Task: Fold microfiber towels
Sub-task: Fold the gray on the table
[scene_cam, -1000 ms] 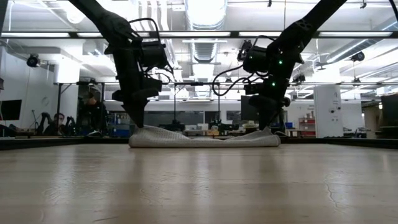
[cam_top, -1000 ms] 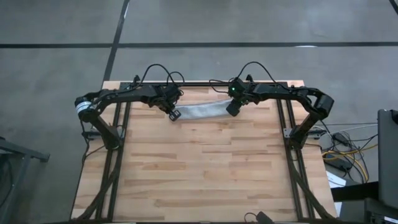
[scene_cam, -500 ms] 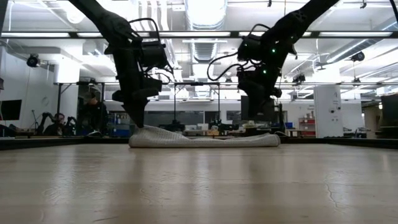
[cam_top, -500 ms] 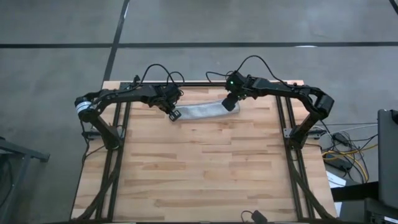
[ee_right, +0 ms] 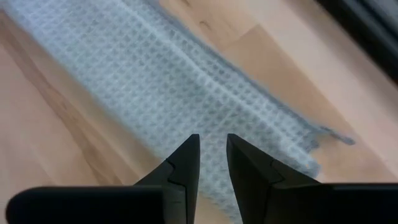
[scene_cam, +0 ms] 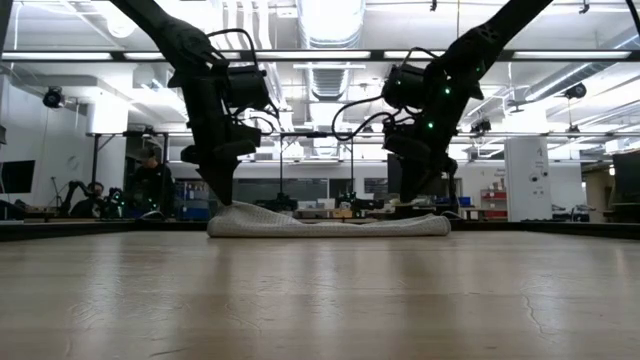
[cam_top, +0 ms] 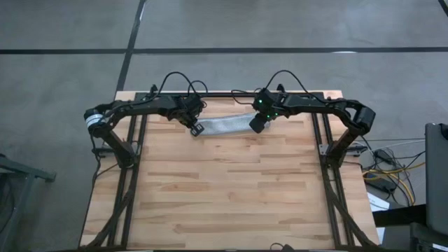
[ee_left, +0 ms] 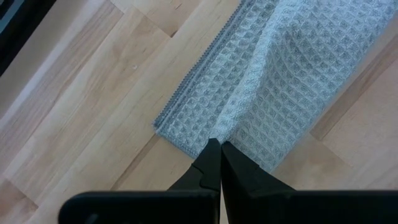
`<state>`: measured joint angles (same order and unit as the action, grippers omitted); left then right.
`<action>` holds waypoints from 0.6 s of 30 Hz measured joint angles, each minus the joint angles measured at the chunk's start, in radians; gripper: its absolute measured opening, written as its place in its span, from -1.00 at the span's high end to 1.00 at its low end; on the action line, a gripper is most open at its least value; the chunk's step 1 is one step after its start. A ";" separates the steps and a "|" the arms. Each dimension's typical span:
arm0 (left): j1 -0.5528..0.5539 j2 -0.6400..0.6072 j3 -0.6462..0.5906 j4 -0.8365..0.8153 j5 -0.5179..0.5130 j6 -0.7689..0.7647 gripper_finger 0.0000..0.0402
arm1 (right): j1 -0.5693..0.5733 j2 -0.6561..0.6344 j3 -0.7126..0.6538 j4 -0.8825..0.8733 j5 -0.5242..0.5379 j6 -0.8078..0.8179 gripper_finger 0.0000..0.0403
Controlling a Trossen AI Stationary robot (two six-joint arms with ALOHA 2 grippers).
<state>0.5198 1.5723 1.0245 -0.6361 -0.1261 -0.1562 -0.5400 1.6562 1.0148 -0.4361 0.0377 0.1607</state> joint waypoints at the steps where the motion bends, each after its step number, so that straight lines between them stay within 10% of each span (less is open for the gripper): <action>1: 0.000 0.000 0.000 0.000 0.000 0.000 1.00 | 0.001 0.000 -0.008 0.007 -0.010 0.001 0.63; 18: 0.000 0.000 0.000 0.000 0.016 0.000 1.00 | 0.001 0.000 -0.075 0.078 -0.020 0.028 0.64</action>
<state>0.5194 1.5723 1.0245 -0.6357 -0.1101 -0.1566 -0.5389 1.6562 0.9398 -0.3580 0.0181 0.1885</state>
